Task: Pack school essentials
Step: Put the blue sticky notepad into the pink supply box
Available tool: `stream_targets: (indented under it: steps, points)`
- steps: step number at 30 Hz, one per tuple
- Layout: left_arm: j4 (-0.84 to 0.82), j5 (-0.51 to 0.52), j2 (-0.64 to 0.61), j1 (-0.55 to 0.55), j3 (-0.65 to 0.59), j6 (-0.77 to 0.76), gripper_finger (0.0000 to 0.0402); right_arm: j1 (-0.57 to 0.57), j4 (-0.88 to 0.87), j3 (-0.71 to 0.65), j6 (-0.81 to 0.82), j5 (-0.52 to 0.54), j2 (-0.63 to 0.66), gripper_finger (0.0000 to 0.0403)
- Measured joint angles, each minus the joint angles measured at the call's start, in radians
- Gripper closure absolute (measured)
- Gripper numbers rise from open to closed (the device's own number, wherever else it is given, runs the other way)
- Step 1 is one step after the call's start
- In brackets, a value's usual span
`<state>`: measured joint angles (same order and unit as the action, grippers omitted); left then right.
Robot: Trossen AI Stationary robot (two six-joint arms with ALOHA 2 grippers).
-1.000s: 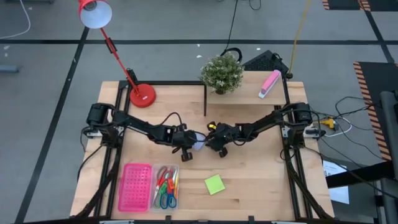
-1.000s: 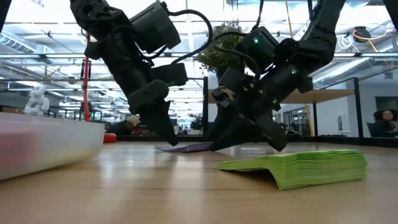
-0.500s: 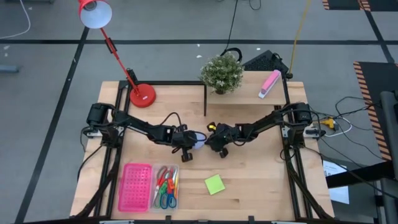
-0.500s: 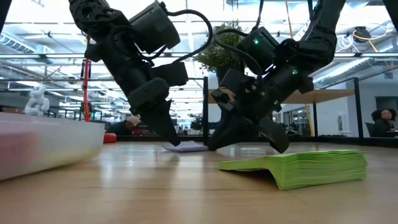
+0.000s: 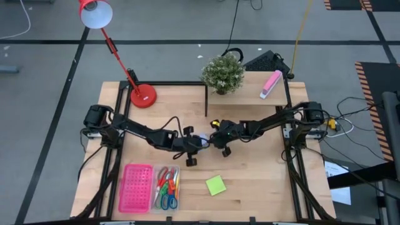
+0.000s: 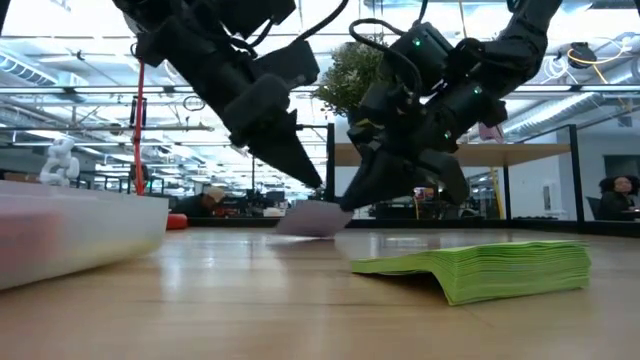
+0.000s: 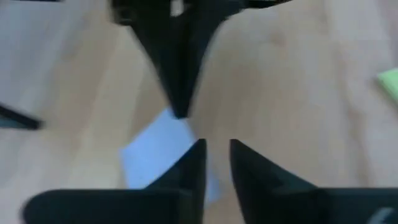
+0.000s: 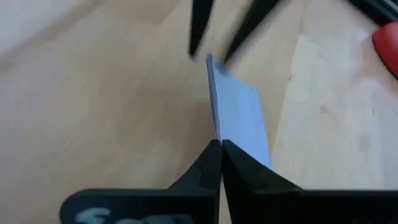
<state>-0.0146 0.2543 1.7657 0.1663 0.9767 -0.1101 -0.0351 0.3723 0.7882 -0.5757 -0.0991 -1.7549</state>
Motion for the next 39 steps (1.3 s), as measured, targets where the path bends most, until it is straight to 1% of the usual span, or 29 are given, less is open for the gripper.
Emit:
stream_targets:
  steps: [3,5,10,13,15,18,22,26,28,31,33,36,38,39]
  points:
    - [-0.007,0.097,0.002,0.023,-0.005,0.000,0.0280,-0.005,-0.021,0.000,0.013,-0.010,0.008,0.0403]
    - [0.002,0.141,0.002,0.040,-0.005,0.002,0.0243,-0.007,-0.018,0.001,0.012,-0.010,0.009,0.0403]
    - [0.010,0.175,0.002,0.057,-0.005,-0.026,0.0163,-0.012,-0.018,0.001,0.015,-0.011,0.009,0.0403]
    - [-0.015,0.178,0.002,0.057,-0.005,-0.056,0.0136,-0.017,-0.017,0.001,0.037,-0.012,0.009,0.0403]
    - [-0.032,0.185,0.002,0.057,-0.005,-0.081,0.0132,-0.025,-0.017,0.001,0.054,-0.017,0.009,0.0403]
    - [-0.053,0.190,0.003,0.057,-0.005,-0.088,0.0147,-0.038,-0.011,0.001,0.080,-0.052,0.009,0.0403]
    - [-0.072,0.198,0.016,0.055,-0.006,-0.095,0.0188,-0.050,-0.005,0.001,0.101,-0.063,0.009,0.0403]
    - [-0.070,0.230,0.045,0.044,-0.006,-0.101,0.0228,-0.050,-0.006,0.001,0.104,-0.064,0.009,0.0403]
    - [-0.048,0.256,0.058,0.041,-0.006,-0.091,0.0245,-0.050,-0.003,0.002,0.114,-0.088,0.009,0.0403]
    - [-0.045,0.260,0.072,0.036,-0.006,-0.065,0.0271,-0.050,0.005,0.002,0.130,-0.098,0.009,0.0403]
    - [-0.033,0.265,0.078,0.036,-0.005,-0.060,0.0296,-0.050,0.004,0.002,0.131,-0.100,0.010,0.0403]
    - [-0.035,0.271,0.078,0.043,-0.005,-0.040,0.0346,-0.050,0.003,0.002,0.142,-0.102,0.010,0.0402]
    - [-0.034,0.271,0.078,0.051,-0.005,-0.029,0.0383,-0.051,-0.002,0.002,0.134,-0.114,0.010,0.0392]
    - [-0.036,0.271,0.074,0.057,-0.005,-0.026,0.0391,-0.051,-0.002,0.002,0.134,-0.113,0.013,0.0382]
